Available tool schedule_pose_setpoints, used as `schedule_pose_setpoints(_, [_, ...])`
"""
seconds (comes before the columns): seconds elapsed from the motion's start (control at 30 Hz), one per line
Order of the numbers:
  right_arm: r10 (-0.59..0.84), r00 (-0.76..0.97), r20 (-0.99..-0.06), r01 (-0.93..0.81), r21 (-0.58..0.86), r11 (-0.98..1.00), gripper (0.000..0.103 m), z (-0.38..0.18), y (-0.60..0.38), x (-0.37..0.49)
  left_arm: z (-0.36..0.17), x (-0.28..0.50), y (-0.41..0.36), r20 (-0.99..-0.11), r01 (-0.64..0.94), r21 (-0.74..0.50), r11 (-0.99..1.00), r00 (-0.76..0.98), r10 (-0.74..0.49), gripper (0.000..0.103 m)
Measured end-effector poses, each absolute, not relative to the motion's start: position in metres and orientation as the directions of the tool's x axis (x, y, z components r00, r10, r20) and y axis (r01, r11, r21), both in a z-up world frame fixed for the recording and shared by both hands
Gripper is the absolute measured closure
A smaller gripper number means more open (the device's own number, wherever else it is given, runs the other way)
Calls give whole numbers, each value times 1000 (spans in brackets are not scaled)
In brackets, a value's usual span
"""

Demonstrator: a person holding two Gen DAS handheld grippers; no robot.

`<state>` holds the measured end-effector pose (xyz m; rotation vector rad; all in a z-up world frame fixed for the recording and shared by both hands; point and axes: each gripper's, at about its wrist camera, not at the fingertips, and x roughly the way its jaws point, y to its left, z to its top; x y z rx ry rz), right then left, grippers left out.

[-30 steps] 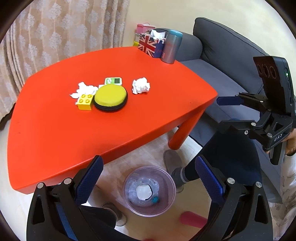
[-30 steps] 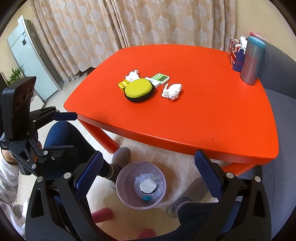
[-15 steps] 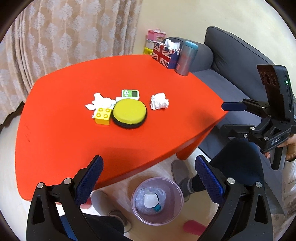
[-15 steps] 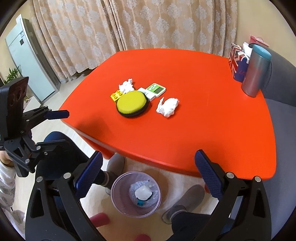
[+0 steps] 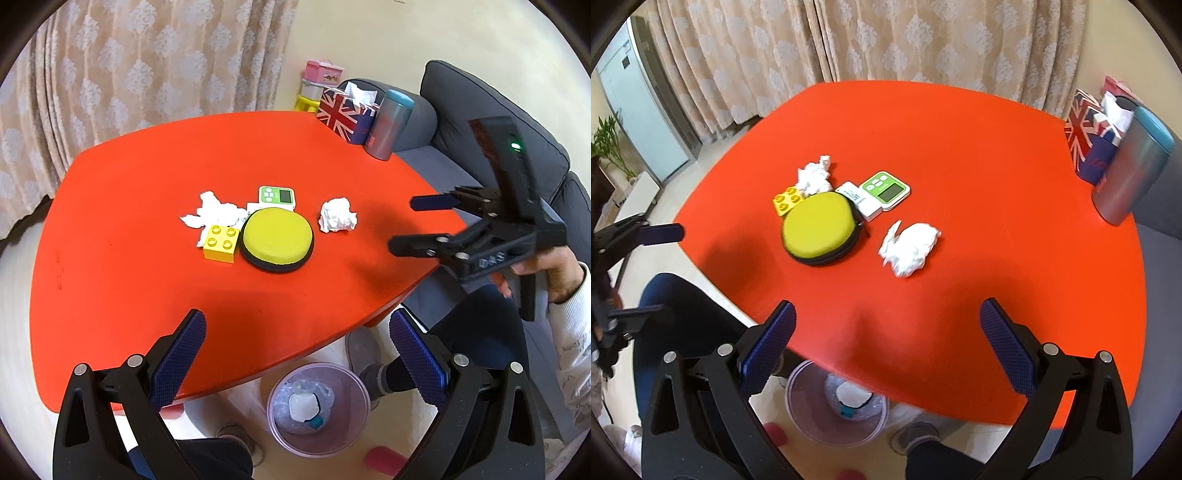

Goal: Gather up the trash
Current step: 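Reach the right tool to the crumpled white tissue and grasp it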

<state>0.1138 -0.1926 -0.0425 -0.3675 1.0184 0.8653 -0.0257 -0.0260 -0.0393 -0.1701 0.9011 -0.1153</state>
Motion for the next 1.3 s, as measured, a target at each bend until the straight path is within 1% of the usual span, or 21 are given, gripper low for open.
schedule_pose_setpoints(0.37, [395, 206, -895, -780, 93, 619, 5, -75, -165, 153, -43, -21, -17, -776, 9, -202, 979, 608, -166, 8])
schedule_pose_setpoints(0.43, [393, 203, -897, -782, 93, 616, 8, -79, -163, 156, -44, -19, -16, -777, 5, -204, 979, 607, -165, 8])
schedule_pose_setpoints(0.5, [381, 197, -904, -785, 87, 613, 18, -84, -159, 159, -44, -19, -14, -778, 3, -205, 979, 606, -165, 8])
schedule_pose_setpoints(0.63, [380, 191, -905, -786, 91, 611, 29, -89, -156, 165, -45, -19, -14, -780, 2, -208, 978, 603, -167, 8])
schedule_pose_setpoints(0.8, [386, 178, -905, -794, 100, 600, 52, -93, -151, 168, -46, -19, -11, -779, -2, -211, 977, 604, -168, 8])
schedule_pose_setpoints(0.83, [387, 181, -904, -795, 97, 599, 54, -93, -150, 168, -46, -19, -10, -779, -3, -213, 977, 604, -168, 8])
schedule_pose_setpoints(0.87, [389, 183, -903, -796, 96, 597, 60, -94, -150, 167, -46, -19, -9, -779, -4, -214, 977, 604, -168, 8])
schedule_pose_setpoints(0.9, [389, 185, -903, -797, 94, 597, 70, -94, -150, 166, -46, -19, -9, -779, -4, -215, 977, 604, -169, 8])
schedule_pose_setpoints(1.0, [390, 188, -902, -799, 90, 594, 83, -93, -149, 164, -46, -19, -9, -779, -4, -214, 977, 605, -168, 8])
schedule_pose_setpoints(1.17, [408, 194, -892, -794, 102, 599, 87, -87, -151, 159, -47, -18, -9, -778, -3, -214, 977, 605, -168, 7])
schedule_pose_setpoints(1.3, [433, 194, -880, -784, 126, 608, 87, -76, -157, 156, -48, -13, -8, -780, -4, -210, 978, 604, -165, 7])
